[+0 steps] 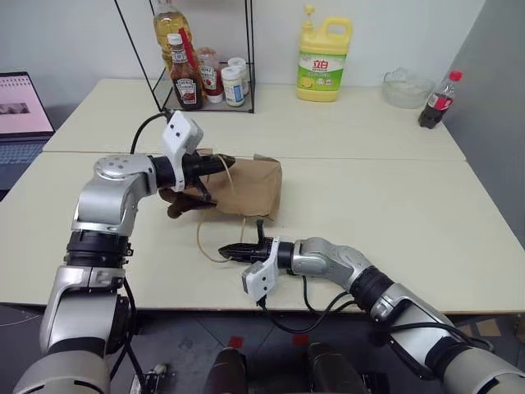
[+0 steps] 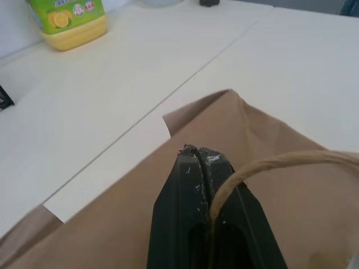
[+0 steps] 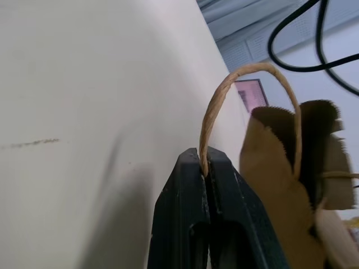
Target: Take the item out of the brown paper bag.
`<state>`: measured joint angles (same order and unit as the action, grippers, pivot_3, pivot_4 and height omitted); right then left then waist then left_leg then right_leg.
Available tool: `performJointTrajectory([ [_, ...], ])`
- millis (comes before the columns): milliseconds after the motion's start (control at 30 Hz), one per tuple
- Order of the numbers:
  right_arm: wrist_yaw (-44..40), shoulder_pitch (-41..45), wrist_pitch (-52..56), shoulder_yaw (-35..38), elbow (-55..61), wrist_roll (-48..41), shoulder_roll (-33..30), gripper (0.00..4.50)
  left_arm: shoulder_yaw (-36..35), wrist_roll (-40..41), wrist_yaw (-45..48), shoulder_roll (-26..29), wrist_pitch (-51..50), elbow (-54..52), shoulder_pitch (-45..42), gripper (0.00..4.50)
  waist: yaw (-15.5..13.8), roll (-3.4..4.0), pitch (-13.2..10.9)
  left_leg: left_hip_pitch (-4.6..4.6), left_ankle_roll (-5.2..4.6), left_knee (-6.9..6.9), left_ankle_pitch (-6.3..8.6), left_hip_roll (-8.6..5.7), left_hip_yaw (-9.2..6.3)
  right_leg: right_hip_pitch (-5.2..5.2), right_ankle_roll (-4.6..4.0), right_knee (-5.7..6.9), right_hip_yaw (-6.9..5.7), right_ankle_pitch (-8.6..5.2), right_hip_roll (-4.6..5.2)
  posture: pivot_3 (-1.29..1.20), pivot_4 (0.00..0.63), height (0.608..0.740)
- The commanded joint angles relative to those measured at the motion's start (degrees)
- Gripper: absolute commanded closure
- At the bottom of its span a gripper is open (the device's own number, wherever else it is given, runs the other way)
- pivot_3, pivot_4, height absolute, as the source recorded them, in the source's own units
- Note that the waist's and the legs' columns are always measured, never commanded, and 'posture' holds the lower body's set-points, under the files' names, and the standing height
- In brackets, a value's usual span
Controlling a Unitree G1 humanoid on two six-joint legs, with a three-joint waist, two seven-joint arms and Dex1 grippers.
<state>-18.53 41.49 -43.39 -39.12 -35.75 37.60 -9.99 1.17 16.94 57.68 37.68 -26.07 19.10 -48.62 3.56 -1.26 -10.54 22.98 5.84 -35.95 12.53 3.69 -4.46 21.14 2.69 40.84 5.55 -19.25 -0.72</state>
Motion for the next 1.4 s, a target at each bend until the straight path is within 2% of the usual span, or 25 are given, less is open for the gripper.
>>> performJointTrajectory([
  [33,-6.4,-2.7,1.5,-3.1,-0.1,0.4,-1.2,4.47,-1.1,-0.8,-0.5,-0.7,2.5,3.0,-6.3,4.5,-0.2,0.0,0.0,0.0,0.0,0.0,0.0,-0.01,0.0,0.0,0.0,0.0,-0.01,0.0,0.0,0.0,0.15,0.74],
  [433,-9.3,-2.9,2.5,-4.1,0.2,1.6,-2.6,4.47,-3.3,-1.7,-5.8,-4.4,1.2,14.9,-17.7,4.5,-0.4,0.0,0.0,0.03,0.01,0.03,0.01,-0.03,0.0,0.0,0.01,-0.09,-0.02,-0.01,0.03,0.0,0.15,0.74],
  [633,-9.2,-0.7,3.1,-8.0,-1.4,8.5,-5.1,4.47,-4.5,-1.8,-10.2,-5.9,-2.6,18.1,-21.7,4.5,-0.4,-0.01,0.0,-0.02,0.02,0.03,0.01,-0.07,0.0,-0.05,0.02,-0.1,-0.01,-0.01,0.06,0.0,0.15,0.74],
  [800,-9.6,-0.9,4.0,-7.3,-2.3,6.3,-5.4,4.47,-4.8,-3.1,-11.8,-5.6,-1.0,22.3,-24.9,4.5,-0.4,-0.07,0.0,-0.04,0.02,0.01,0.0,-0.08,-0.01,-0.12,0.03,-0.1,-0.04,-0.01,0.06,0.0,0.15,0.74],
  [933,-12.5,-1.6,5.5,-3.4,-0.2,-0.6,-5.7,4.47,-2.3,-4.6,-7.7,-4.8,0.6,19.4,-21.9,4.5,-0.5,-0.05,0.1,-0.08,0.03,0.02,0.0,-0.1,-0.01,-0.21,0.03,-0.12,-0.05,-0.01,0.09,0.0,0.15,0.74],
  [1033,-16.8,-2.5,8.2,-0.5,4.8,-5.6,-6.9,3.83,-1.6,-5.0,-6.2,-4.5,1.2,15.9,-18.6,4.5,-0.6,-0.05,0.0,-0.08,0.09,0.01,-0.03,-0.11,-0.01,-0.24,0.03,-0.16,-0.06,-0.01,0.1,0.0,0.15,0.74],
  [1233,-27.5,-6.4,18.1,6.3,22.1,-18.5,-11.6,1.71,-2.0,-5.4,-6.3,-4.8,2.2,14.1,-16.4,4.5,-0.8,-0.05,0.0,0.03,0.06,0.01,-0.02,-0.09,-0.04,-0.17,0.03,-0.21,-0.08,-0.01,0.09,0.0,0.15,0.74],
  [1400,-37.5,-12.3,28.3,11.9,38.5,-28.9,-21.2,0.04,-2.2,-5.6,-6.4,-5.0,2.7,14.3,-15.9,4.5,-0.8,-0.04,0.0,0.14,0.02,0.04,0.0,-0.08,-0.04,-0.06,0.03,-0.3,-0.08,-0.01,0.08,0.0,0.15,0.74],
])
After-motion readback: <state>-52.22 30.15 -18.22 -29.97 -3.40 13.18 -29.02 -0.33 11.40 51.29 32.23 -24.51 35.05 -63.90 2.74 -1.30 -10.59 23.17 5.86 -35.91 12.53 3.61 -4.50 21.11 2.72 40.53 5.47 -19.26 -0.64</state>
